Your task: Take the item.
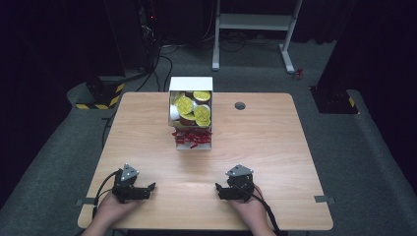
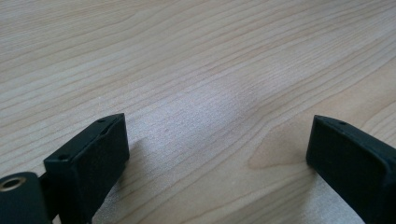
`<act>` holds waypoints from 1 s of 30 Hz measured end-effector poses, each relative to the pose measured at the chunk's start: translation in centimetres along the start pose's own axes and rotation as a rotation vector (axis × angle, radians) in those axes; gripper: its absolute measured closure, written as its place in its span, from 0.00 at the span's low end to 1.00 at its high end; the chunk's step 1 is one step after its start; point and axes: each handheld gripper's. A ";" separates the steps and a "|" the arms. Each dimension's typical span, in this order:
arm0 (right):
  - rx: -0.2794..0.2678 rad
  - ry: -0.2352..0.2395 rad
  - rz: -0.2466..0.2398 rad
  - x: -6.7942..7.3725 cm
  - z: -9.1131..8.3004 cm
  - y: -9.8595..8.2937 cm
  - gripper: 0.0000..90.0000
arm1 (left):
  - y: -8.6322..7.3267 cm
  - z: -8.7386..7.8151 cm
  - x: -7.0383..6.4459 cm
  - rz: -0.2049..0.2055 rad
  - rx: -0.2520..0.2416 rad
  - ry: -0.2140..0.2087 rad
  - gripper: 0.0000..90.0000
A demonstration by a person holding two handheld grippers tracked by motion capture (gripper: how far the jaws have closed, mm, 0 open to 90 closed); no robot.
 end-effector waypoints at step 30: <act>-0.127 0.050 0.023 0.5 -2.0 1.4 0.42 | 0.0 0.0 0.1 0.008 0.004 -0.001 0.07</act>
Point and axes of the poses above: each handheld gripper's, and its own axes: z roughly forward along the jaws, y roughly out of its top, x roughly to its left, and after that the axes turned 12 degrees about -x, right-handed
